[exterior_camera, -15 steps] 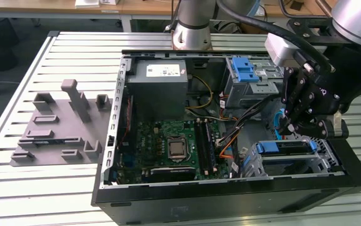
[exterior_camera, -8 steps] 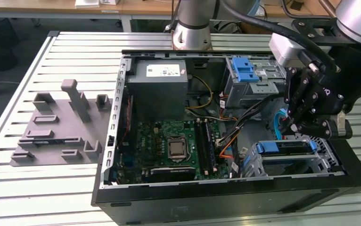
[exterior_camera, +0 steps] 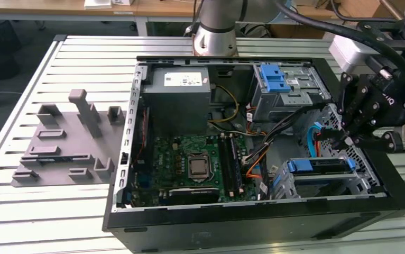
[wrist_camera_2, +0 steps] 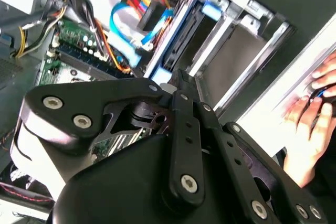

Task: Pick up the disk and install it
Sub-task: 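Insert the first disk wire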

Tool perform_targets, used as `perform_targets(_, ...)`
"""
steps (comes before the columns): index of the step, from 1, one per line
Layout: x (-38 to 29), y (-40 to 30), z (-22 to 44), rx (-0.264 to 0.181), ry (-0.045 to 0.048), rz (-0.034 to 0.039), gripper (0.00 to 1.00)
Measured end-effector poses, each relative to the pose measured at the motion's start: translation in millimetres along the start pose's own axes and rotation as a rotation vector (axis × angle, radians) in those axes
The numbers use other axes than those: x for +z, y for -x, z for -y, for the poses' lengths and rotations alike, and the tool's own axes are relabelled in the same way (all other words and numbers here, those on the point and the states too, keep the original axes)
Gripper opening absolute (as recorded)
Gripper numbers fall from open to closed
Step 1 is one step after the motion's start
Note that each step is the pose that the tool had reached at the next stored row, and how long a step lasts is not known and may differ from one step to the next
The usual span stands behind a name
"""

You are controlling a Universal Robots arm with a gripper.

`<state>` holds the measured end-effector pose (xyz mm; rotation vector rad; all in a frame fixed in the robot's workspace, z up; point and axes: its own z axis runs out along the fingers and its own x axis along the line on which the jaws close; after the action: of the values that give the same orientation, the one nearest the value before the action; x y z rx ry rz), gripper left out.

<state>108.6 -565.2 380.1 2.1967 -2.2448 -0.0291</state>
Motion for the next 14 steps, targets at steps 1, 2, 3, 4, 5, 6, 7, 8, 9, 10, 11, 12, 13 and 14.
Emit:
perform_targets(1,0.2,0.6,2.0,0.000,0.0001,0.0001,0.11)
perform_targets(2,0.2,1.5,3.8,0.000,0.0002,-0.0002,0.11)
perform_targets(3,0.4,2.3,4.9,0.000,0.0001,-0.0002,0.11)
perform_targets(4,0.5,3.3,5.9,0.000,0.0001,-0.0001,0.11)
perform_targets(5,0.5,4.2,7.1,0.000,0.0002,0.0000,0.11)
perform_targets(6,0.6,4.9,8.6,0.000,0.0001,-0.0001,0.11)
perform_targets(7,0.6,5.8,10.0,0.000,0.0001,-0.0001,0.11)
perform_targets(8,0.6,7.0,11.3,0.000,0.0001,-0.0001,0.11)
perform_targets(9,0.5,8.0,12.4,0.000,0.0001,-0.0002,0.11)
perform_targets(10,0.6,8.8,13.3,0.000,0.0001,-0.0001,0.11)
perform_targets(11,0.6,9.7,14.0,0.000,0.0001,0.0000,0.11)
perform_targets(12,0.7,10.6,14.3,0.000,0.0001,-0.0001,0.11)
perform_targets(13,0.7,11.7,14.4,0.001,0.0001,-0.0001,0.11)
perform_targets(14,0.8,13.2,14.5,0.001,0.0001,-0.0001,0.11)
